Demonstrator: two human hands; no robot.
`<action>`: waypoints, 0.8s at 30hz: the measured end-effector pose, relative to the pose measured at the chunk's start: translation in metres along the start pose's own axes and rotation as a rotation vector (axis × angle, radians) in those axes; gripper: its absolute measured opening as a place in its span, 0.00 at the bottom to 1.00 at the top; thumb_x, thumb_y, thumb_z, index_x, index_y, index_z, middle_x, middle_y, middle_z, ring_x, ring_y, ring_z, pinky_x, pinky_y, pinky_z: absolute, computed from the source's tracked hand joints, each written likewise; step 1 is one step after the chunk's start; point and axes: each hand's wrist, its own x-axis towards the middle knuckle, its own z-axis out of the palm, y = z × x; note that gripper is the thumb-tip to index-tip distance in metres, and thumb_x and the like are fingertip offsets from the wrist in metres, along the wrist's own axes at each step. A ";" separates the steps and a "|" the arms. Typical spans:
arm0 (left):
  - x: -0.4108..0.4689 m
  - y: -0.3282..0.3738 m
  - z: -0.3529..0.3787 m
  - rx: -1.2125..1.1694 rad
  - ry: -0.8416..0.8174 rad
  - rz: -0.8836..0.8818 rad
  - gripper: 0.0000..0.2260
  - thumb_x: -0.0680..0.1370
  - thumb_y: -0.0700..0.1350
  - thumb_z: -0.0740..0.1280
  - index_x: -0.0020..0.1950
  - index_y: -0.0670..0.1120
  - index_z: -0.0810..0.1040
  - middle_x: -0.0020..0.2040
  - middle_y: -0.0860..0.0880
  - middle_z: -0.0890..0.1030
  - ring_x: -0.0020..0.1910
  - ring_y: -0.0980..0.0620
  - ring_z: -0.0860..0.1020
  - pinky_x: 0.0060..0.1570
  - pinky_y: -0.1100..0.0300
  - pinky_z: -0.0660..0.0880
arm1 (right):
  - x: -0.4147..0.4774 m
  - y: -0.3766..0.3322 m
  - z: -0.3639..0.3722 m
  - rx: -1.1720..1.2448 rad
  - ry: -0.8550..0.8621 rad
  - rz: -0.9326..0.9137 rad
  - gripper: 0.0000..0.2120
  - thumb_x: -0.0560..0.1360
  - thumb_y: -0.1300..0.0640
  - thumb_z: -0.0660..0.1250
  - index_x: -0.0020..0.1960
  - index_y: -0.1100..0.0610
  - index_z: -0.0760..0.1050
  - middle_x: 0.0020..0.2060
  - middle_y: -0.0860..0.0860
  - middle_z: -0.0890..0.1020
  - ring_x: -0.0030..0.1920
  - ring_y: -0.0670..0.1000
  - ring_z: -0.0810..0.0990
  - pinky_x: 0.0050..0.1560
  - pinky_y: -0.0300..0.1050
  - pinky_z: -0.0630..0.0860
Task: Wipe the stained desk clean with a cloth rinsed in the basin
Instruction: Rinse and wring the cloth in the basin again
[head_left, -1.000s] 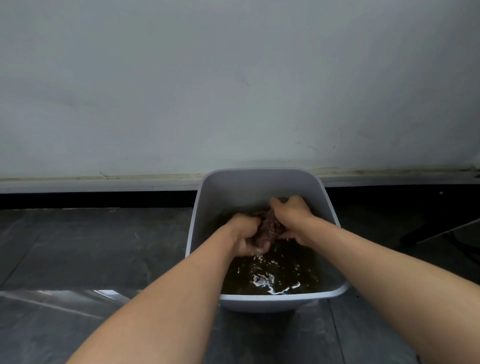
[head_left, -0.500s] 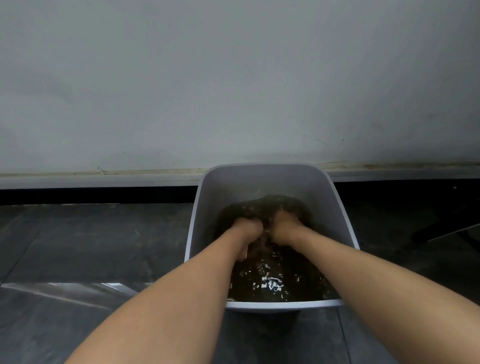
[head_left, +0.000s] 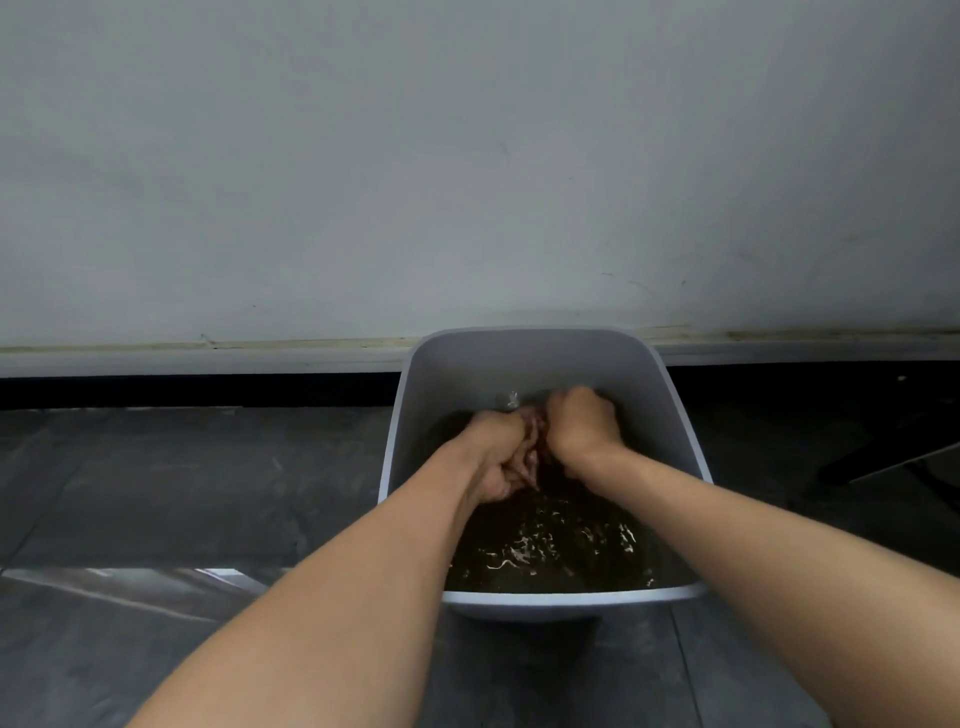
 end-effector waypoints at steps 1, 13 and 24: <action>-0.001 0.000 -0.001 0.036 -0.006 -0.012 0.16 0.84 0.44 0.59 0.36 0.46 0.75 0.27 0.50 0.73 0.20 0.56 0.69 0.20 0.67 0.64 | 0.004 0.004 -0.004 -0.051 -0.001 0.005 0.14 0.84 0.60 0.53 0.46 0.61 0.75 0.54 0.64 0.81 0.52 0.65 0.81 0.55 0.58 0.80; 0.010 -0.021 -0.001 0.800 0.177 0.092 0.18 0.81 0.43 0.66 0.70 0.42 0.69 0.65 0.40 0.77 0.62 0.41 0.77 0.62 0.49 0.76 | 0.009 0.015 0.009 -0.463 -0.353 0.012 0.24 0.80 0.61 0.64 0.73 0.59 0.61 0.73 0.64 0.62 0.69 0.64 0.71 0.68 0.54 0.69; -0.017 0.002 -0.005 -0.155 0.173 -0.086 0.17 0.86 0.44 0.51 0.44 0.41 0.74 0.36 0.42 0.76 0.32 0.48 0.75 0.22 0.62 0.71 | -0.018 -0.015 0.019 -0.029 -0.182 0.007 0.14 0.85 0.52 0.54 0.51 0.59 0.73 0.40 0.54 0.77 0.36 0.53 0.78 0.35 0.46 0.75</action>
